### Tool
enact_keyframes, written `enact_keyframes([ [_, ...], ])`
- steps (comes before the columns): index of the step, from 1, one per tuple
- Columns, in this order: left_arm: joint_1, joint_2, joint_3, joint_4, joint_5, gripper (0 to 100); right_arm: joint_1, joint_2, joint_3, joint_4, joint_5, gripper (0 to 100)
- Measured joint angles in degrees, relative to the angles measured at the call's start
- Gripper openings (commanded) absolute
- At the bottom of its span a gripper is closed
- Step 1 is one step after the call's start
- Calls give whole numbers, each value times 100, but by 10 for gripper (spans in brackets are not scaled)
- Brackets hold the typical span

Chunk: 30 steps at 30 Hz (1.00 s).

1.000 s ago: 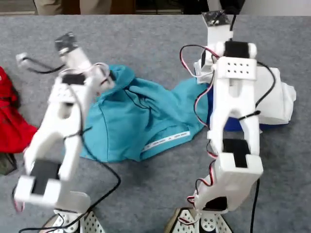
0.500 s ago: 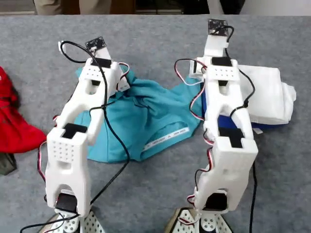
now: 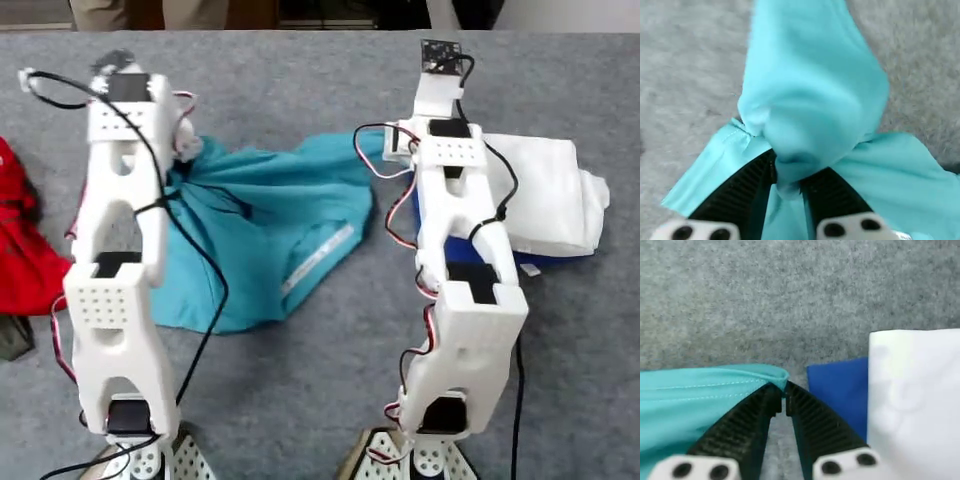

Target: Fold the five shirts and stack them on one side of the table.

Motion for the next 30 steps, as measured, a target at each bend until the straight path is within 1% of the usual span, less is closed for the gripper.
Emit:
enact_keyframes([
  [5, -501, -26, -141, 167, -9, 19, 53, -501, -229, 668, 158, 3],
  [8, -721, -316, 53, 167, -9, 19, 9, -1029, -545, 1002, 290, 3],
  [12, -730, -914, 862, 167, -26, 19, -141, -1574, -1099, 1459, 492, 3],
  [16, -730, -1160, 2022, 167, -26, 19, -563, -1741, -1284, 1960, 580, 4],
  [18, -756, -1169, 2611, 70, -35, 19, -818, -1635, -1284, 1996, 580, 5],
  [21, -914, -1169, 3367, -255, -246, 19, -1222, -1213, -1284, 1996, 571, 16],
  [24, -1064, -1204, 3938, -571, -527, 19, -1723, -545, -1345, 1996, 563, 86],
  [28, -1231, -1266, 4475, -941, -958, 19, -2303, 492, -1591, 2084, 132, 196],
  [30, -1231, -1310, 4712, -1125, -1301, 19, -2497, 1037, -1829, 2215, -70, 216],
])
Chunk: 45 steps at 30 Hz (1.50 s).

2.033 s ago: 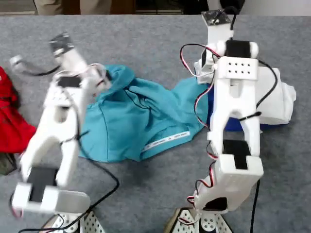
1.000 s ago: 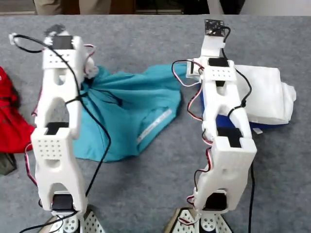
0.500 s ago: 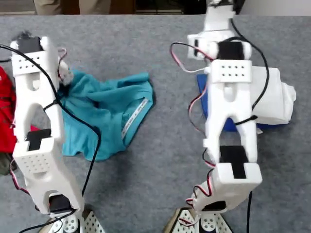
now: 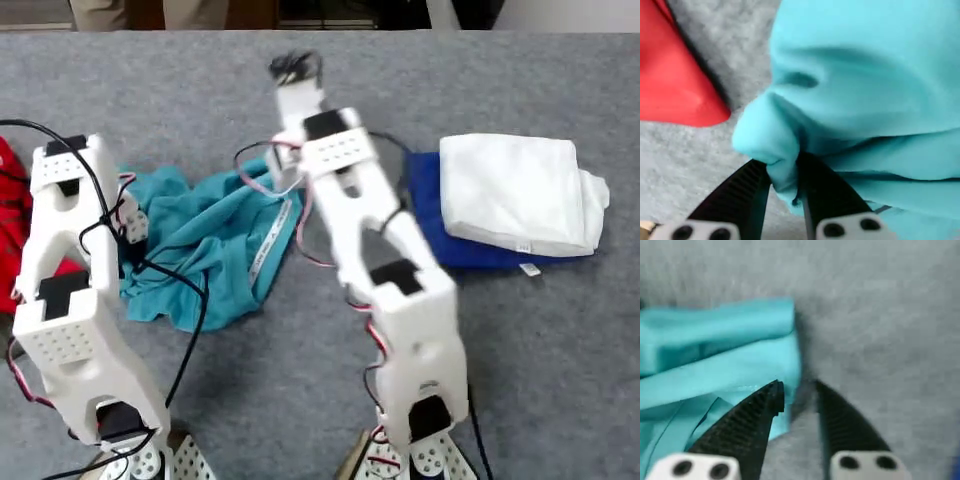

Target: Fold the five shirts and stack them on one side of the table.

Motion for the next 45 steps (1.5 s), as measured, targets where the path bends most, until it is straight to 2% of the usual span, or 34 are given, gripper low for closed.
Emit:
enact_keyframes([
  [5, -26, -158, 475, -466, -440, 19, -334, 1222, -1020, 343, -141, 188],
  [9, -53, -255, 756, -712, -475, 19, -360, 1969, -2233, 1002, -141, 7],
  [17, -53, -404, 800, -756, -642, 19, -255, 3138, -4703, 2892, -141, 3],
  [21, -53, -695, 818, -765, -967, 19, -62, 3147, -4897, 3121, 9, 3],
  [25, -53, -1152, 870, -536, -1327, 19, -26, 2637, -4026, 3121, 149, 3],
  [34, -53, -1618, 870, 457, -2163, 19, 97, -141, -334, 3121, 484, 3],
  [40, -53, -1618, 870, 1090, -2804, 19, 149, -1424, 1776, 3121, 659, 4],
  [45, -105, -1618, 958, 1231, -2901, 19, 149, -1987, 2954, 3103, 905, 29],
])
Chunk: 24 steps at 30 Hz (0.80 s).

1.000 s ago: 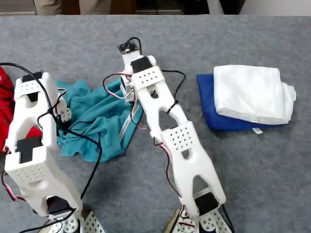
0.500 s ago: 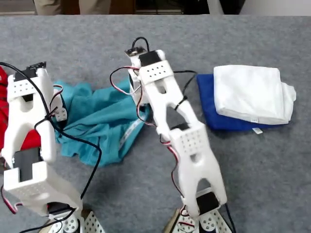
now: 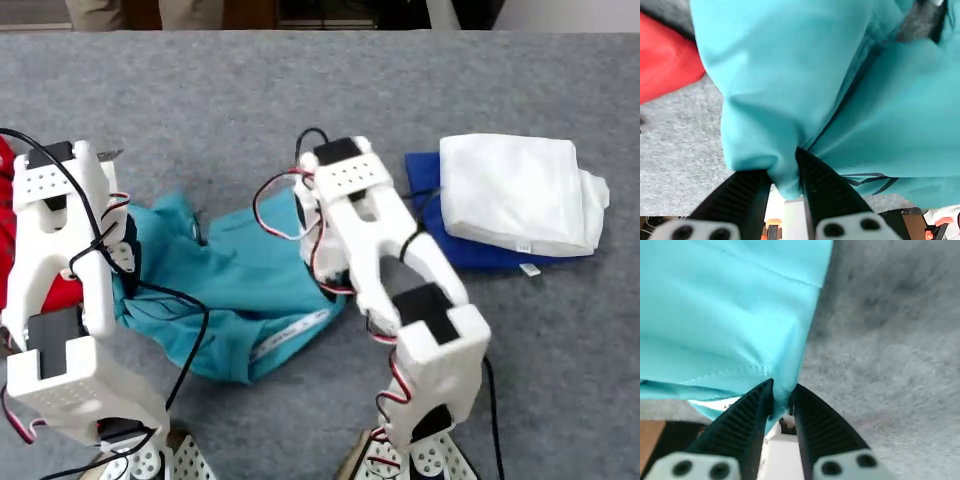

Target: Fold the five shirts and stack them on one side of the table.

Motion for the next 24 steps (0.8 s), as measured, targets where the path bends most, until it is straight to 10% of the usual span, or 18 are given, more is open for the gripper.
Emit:
enact_keyframes([
  [11, -536, 0, 167, 0, -440, 20, 26, -1284, 378, 18, 185, 257],
  [24, -589, 0, 475, -404, -475, 19, 0, -545, -1644, -501, -149, 271],
])
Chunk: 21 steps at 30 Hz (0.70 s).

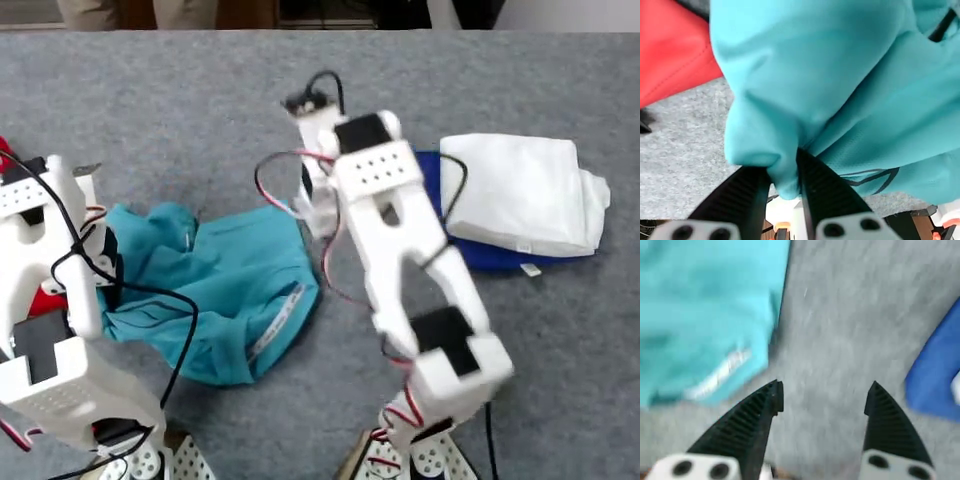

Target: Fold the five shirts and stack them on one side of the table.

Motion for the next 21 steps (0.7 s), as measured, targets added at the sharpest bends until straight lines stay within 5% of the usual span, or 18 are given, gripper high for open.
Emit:
enact_keyframes([
  [15, 149, 0, 501, -1108, 141, 19, -457, 5697, -6444, 114, -642, 267],
  [21, 237, 0, 501, -1433, 176, 19, -589, 6778, -7842, 290, -642, 152],
])
